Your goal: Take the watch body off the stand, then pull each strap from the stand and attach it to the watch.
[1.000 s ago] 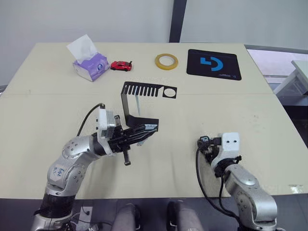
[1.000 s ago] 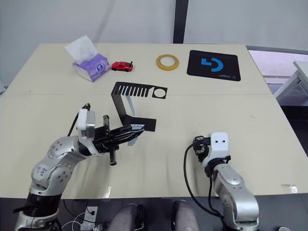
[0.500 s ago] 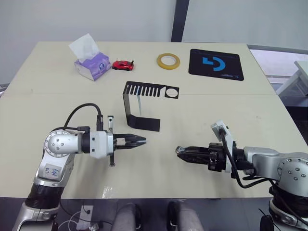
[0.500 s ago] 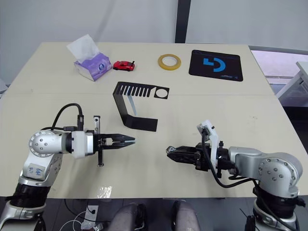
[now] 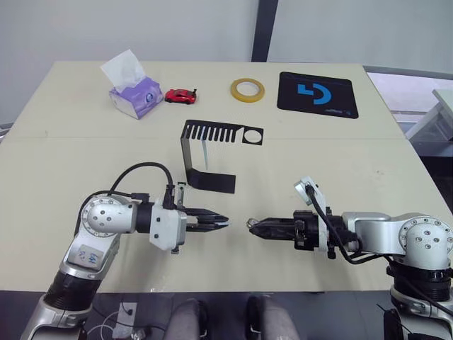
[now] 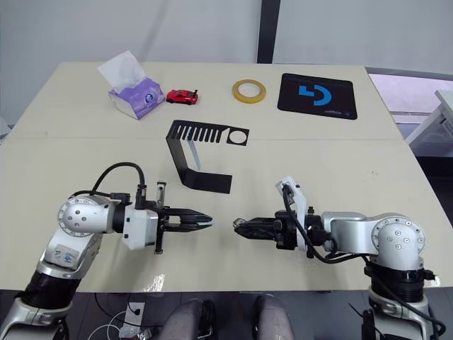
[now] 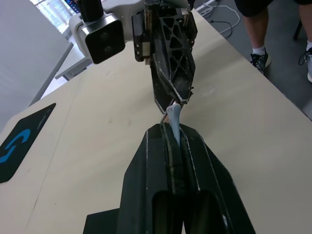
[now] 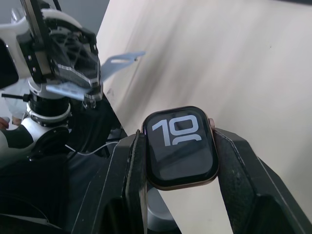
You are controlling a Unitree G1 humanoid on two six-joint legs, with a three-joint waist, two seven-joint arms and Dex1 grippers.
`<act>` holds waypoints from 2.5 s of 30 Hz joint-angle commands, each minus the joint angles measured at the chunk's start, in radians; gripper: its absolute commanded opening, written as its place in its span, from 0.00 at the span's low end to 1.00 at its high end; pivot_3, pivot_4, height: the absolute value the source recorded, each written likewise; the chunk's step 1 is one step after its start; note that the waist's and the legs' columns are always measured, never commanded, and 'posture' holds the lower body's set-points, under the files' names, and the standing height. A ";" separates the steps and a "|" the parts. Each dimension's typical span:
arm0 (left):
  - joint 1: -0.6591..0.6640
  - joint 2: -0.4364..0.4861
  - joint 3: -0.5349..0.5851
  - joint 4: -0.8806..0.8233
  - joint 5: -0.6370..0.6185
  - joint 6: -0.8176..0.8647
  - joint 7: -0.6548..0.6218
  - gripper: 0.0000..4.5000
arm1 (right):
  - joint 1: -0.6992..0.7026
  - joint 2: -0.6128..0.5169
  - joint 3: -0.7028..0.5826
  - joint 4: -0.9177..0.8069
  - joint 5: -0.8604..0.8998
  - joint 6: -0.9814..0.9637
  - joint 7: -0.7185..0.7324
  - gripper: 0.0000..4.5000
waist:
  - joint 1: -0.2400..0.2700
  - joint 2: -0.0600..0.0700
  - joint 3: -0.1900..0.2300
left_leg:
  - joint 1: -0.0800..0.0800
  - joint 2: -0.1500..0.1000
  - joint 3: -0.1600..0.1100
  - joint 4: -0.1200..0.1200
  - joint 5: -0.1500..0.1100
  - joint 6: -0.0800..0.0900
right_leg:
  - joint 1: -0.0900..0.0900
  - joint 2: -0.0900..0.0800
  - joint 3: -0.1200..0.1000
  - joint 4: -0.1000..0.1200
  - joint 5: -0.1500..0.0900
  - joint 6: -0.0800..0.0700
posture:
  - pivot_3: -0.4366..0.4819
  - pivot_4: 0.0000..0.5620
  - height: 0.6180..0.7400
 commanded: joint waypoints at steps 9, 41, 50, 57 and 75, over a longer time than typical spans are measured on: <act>-0.018 0.003 -0.035 -0.027 0.095 -0.002 0.074 0.00 | 0.013 -0.143 0.181 -0.040 0.288 -0.240 -0.150 0.35 | 0.002 0.000 0.000 | 0.000 0.000 0.000 0.000 0.000 0.000 | 0.000 0.000 0.000 -0.001 0.000 0.000 | 0.48 0.27 1.00; -0.028 -0.005 -0.064 -0.002 0.117 0.020 0.097 0.00 | 0.028 -0.258 0.289 -0.087 0.336 -0.400 -0.142 0.35 | 0.005 0.000 0.000 | 0.000 0.001 0.000 0.001 0.000 0.000 | 0.000 0.000 0.000 -0.001 0.000 0.000 | 0.48 0.27 1.00; -0.026 -0.015 -0.083 -0.007 0.130 0.045 0.106 0.00 | 0.024 -0.256 0.299 -0.089 0.340 -0.409 -0.143 0.35 | 0.006 0.000 0.000 | 0.000 0.001 0.000 0.001 0.000 0.000 | 0.000 0.000 0.000 -0.001 0.000 0.000 | 0.48 0.27 1.00; -0.024 -0.015 -0.093 -0.011 0.132 0.057 0.113 0.00 | 0.026 -0.254 0.300 -0.091 0.343 -0.415 -0.148 0.35 | 0.008 0.000 0.000 | 0.000 0.001 0.000 0.001 0.000 0.000 | 0.000 0.000 0.000 -0.001 0.000 0.000 | 0.48 0.27 1.00; -0.017 -0.006 -0.081 -0.024 0.108 0.052 0.103 0.00 | 0.048 -0.266 0.296 -0.075 0.349 -0.428 -0.155 0.35 | 0.025 0.000 0.000 | 0.000 0.001 0.000 0.003 0.000 0.000 | 0.000 0.000 0.000 0.000 0.000 0.000 | 0.48 0.27 1.00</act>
